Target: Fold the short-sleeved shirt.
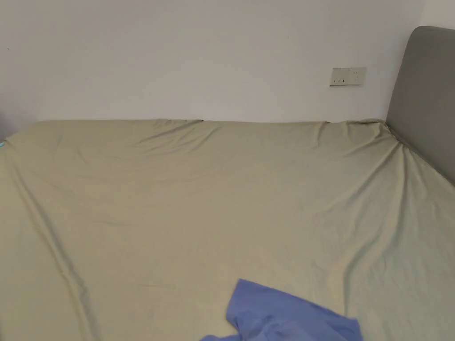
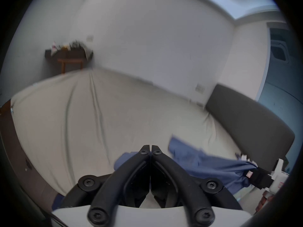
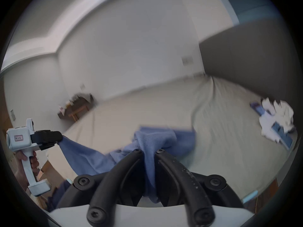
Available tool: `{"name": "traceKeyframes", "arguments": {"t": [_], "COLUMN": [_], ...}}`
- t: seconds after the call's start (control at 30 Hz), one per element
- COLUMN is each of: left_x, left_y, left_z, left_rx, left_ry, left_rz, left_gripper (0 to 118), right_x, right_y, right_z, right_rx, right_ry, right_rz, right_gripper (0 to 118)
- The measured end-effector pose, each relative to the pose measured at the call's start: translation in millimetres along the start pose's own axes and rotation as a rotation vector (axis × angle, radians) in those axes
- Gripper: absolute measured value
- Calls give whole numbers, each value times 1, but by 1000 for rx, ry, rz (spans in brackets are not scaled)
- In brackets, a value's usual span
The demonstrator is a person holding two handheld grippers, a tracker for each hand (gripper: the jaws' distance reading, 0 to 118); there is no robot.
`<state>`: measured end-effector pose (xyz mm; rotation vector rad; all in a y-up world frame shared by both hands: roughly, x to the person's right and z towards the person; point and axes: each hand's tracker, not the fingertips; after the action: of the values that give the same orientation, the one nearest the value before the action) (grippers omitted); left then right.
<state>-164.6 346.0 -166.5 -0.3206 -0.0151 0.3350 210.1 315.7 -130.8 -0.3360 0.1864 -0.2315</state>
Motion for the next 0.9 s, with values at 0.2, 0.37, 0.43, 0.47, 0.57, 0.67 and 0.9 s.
{"name": "traceKeyframes", "arguments": {"t": [0.2,0.37,0.43,0.47,0.57,0.67,0.9], "left_x": [36,61,68,68,75,86,83], "left_y": [84,115,122,128,156,194,219], "left_z": [51,67,58,47,11,-42,-167], "left_rx": [322,493,504,513,536,554,495], "left_ry": [-62,-97,-114,-133,-196,-193,-170], "left_rz": [-110,-151,-160,-157,-125,-146,-133], "left_gripper": [0,0,0,0,0,0,0], "right_x": [-52,-72,-74,-74,-69,-59,-30], "right_y": [91,136,146,153,177,211,249], "right_z": [33,40,29,20,-14,-59,-174], "right_rx": [293,429,434,432,435,451,477], "right_ry": [86,66,68,70,82,75,66], "right_rz": [58,94,97,100,105,138,185], "right_gripper": [10,10,10,10,10,10,10]}}
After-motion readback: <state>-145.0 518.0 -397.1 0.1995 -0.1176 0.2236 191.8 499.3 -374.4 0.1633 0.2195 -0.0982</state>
